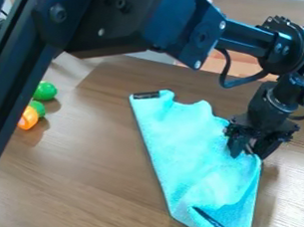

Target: Fold the fabric from bottom left to top right

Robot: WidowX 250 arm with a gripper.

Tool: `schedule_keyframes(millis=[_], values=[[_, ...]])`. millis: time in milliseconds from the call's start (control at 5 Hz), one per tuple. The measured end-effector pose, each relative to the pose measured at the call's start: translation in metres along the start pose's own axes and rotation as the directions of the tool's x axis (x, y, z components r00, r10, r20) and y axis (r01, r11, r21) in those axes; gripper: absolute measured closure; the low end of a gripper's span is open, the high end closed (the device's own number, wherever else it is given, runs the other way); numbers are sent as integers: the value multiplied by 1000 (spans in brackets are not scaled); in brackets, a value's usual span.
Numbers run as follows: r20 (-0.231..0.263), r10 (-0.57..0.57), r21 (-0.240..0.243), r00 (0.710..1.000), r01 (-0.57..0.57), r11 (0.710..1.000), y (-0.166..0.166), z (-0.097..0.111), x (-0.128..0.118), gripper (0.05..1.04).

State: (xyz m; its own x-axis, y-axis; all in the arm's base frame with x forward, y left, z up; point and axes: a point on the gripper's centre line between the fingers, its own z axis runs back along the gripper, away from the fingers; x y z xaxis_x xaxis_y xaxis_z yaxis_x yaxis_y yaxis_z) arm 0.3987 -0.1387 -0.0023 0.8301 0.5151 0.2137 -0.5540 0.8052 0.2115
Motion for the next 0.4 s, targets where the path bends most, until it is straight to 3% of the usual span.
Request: schedule_keyframes(millis=[200,400], values=[[-10,-14,-16,1000,14,1000,-2,-2,-2,756],[-38,-20,-46,999,19,999,6,1,-5,933]])
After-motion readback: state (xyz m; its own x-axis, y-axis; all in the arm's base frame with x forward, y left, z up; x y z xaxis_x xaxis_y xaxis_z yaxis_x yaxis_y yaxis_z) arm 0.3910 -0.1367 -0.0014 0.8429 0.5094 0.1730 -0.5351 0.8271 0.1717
